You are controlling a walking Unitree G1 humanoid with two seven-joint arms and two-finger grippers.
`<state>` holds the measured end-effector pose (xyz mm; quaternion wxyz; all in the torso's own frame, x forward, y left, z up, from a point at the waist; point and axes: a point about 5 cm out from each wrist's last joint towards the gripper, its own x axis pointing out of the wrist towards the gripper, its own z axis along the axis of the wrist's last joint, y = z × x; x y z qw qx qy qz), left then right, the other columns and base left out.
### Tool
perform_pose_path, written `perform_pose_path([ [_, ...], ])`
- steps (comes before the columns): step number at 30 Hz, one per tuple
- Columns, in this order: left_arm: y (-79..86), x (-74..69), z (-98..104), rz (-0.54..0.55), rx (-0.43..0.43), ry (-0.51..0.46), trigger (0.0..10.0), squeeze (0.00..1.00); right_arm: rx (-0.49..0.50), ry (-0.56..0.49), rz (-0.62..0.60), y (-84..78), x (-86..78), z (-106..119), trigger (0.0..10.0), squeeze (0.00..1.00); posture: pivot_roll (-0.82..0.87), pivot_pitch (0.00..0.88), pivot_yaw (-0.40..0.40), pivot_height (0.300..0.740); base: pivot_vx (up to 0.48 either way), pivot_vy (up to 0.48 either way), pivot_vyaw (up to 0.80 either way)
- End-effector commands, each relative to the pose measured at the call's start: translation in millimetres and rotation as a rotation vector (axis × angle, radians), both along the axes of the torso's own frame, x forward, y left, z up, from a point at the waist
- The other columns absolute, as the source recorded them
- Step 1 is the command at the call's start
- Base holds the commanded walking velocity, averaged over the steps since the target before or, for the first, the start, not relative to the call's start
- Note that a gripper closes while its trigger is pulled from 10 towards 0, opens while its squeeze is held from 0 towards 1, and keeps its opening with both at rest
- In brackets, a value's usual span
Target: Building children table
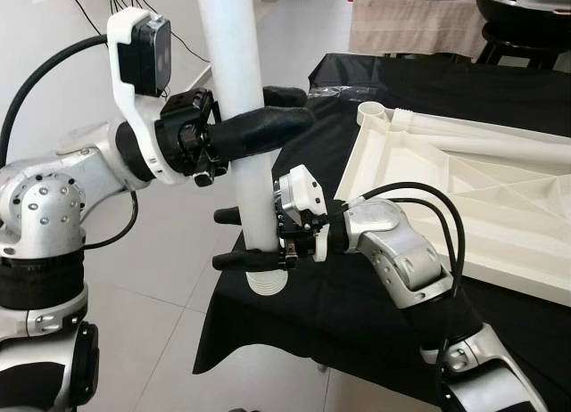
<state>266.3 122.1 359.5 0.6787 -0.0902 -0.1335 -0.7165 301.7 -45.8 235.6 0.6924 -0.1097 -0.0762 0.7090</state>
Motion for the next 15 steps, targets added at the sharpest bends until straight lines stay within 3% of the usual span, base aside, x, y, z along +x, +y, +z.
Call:
perform_pose_path([
  [1, -28.2, -25.8, 4.5, -0.423, -0.027, -0.011, 0.0, 0.0, -0.018, -0.005, -0.058, 8.9, 6.1, 0.2, 0.0, 0.0, -0.01, 0.104, 0.044, 0.74, 0.0, 0.0, 0.0],
  [8, -33.4, -19.0, 10.9, -0.4, -0.026, -0.031, 0.0, 0.0, -0.002, 0.011, -0.099, 4.6, 9.6, -1.2, 0.0, 0.0, -0.02, 0.108, 0.044, 0.74, 0.0, 0.0, 0.0],
  [9, -34.2, -15.1, 12.0, -0.355, -0.03, -0.012, 10.0, 1.0, 0.0, 0.013, -0.125, 4.3, 11.4, -2.4, 0.0, 0.0, -0.02, 0.111, 0.046, 0.74, 0.0, 0.0, 0.0],
  [14, -33.2, -10.7, 13.6, -0.292, -0.049, 0.004, 10.0, 1.0, 0.004, 0.011, -0.169, 4.1, 14.7, -3.5, 0.0, 0.0, -0.02, 0.114, 0.046, 0.74, 0.0, 0.0, 0.0],
  [15, -27.5, -7.1, 15.1, -0.162, -0.054, -0.03, 10.0, 1.0, 0.018, 0.004, -0.304, 0.4, 25.7, -4.1, 0.0, 0.0, -0.02, 0.121, 0.045, 0.74, 0.0, 0.0, 0.0],
])
